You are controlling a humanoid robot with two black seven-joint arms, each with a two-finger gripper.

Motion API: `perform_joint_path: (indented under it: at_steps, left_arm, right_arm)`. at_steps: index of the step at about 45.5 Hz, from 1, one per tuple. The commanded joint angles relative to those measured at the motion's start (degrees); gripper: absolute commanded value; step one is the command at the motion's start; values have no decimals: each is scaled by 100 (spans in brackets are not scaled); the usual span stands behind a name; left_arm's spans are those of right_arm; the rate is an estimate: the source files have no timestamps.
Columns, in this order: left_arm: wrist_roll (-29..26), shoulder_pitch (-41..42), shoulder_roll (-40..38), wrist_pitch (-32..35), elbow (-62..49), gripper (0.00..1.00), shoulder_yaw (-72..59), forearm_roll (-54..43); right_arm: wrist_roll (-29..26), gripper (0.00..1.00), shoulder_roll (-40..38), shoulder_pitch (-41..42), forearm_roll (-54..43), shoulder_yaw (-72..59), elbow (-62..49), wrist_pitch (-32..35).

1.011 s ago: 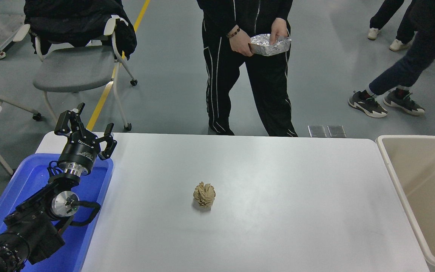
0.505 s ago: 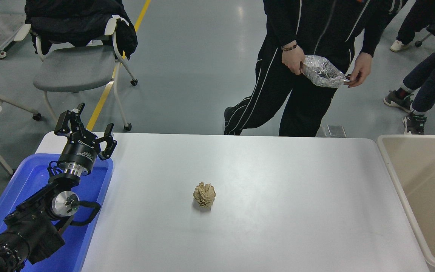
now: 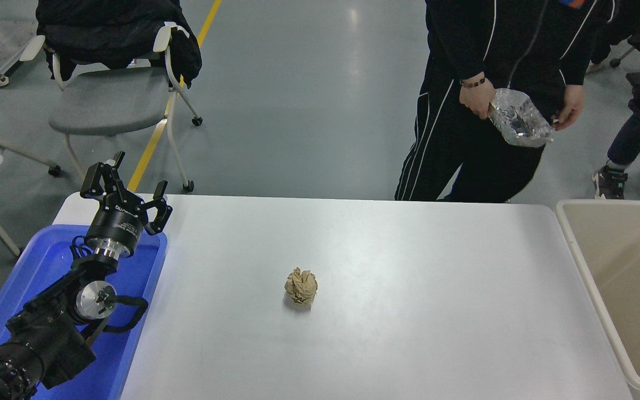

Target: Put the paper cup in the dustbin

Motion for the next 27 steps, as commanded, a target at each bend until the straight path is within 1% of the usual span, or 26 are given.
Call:
perform_joint_path:
  at_steps: [1, 7, 11, 16, 22, 27]
  left_arm:
    - [0, 0, 0, 0, -1, 100, 0, 1]
    - [0, 0, 0, 0, -1, 100, 0, 1]
    - [0, 0, 0, 0, -1, 100, 0, 1]
    - [0, 0, 0, 0, -1, 100, 0, 1]
    - [0, 0, 0, 0, -1, 100, 0, 1]
    - [0, 0, 0, 0, -1, 100, 0, 1]
  right_arm:
    - [891, 99, 218, -558, -8, 784, 210, -1]
    - [1111, 99, 402, -1111, -8, 898, 210, -19]
    - [1216, 99, 692, -1612, -8, 1118, 184, -19]
    - [1532, 99, 1061, -2131, -8, 1250, 166, 7]
    - [1840, 99, 1422, -2457, -8, 1250, 149, 7]
    - [1911, 99, 1536, -2606, -8, 1250, 131, 7]
